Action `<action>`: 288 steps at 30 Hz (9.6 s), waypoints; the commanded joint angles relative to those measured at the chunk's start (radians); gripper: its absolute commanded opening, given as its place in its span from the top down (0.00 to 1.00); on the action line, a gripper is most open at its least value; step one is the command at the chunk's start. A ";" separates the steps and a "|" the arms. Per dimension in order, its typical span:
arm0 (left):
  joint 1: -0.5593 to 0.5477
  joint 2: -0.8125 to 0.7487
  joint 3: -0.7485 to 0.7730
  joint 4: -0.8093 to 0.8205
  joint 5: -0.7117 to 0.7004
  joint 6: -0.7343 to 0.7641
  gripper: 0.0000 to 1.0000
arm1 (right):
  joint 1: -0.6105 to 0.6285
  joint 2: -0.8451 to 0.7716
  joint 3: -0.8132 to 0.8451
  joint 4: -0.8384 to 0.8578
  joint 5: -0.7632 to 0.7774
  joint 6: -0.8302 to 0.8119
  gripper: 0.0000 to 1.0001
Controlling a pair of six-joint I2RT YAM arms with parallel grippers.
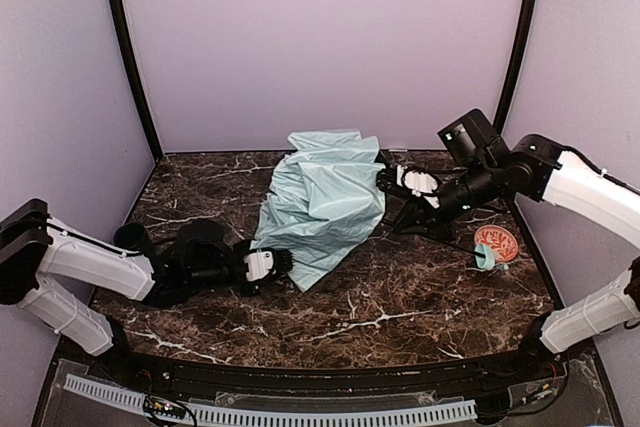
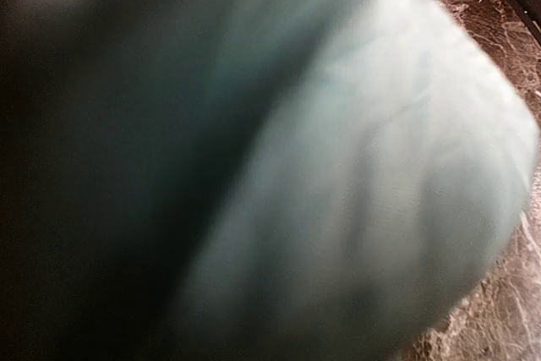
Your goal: Put away the umbrella
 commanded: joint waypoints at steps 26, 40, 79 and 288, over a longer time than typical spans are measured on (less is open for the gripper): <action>-0.125 0.421 -0.092 0.477 -0.302 0.305 0.10 | 0.102 0.205 -0.354 0.186 0.087 0.017 1.00; -0.354 0.044 0.021 -0.357 -0.369 -0.074 0.01 | 0.102 0.364 -0.307 0.164 0.064 -0.005 1.00; -0.119 -0.266 0.145 -0.413 0.111 -0.624 0.55 | 0.080 0.011 -0.593 1.118 -0.017 1.218 0.42; 0.084 -0.057 0.029 0.120 0.054 -0.566 0.41 | 0.191 0.650 -0.213 0.457 -0.184 0.339 0.71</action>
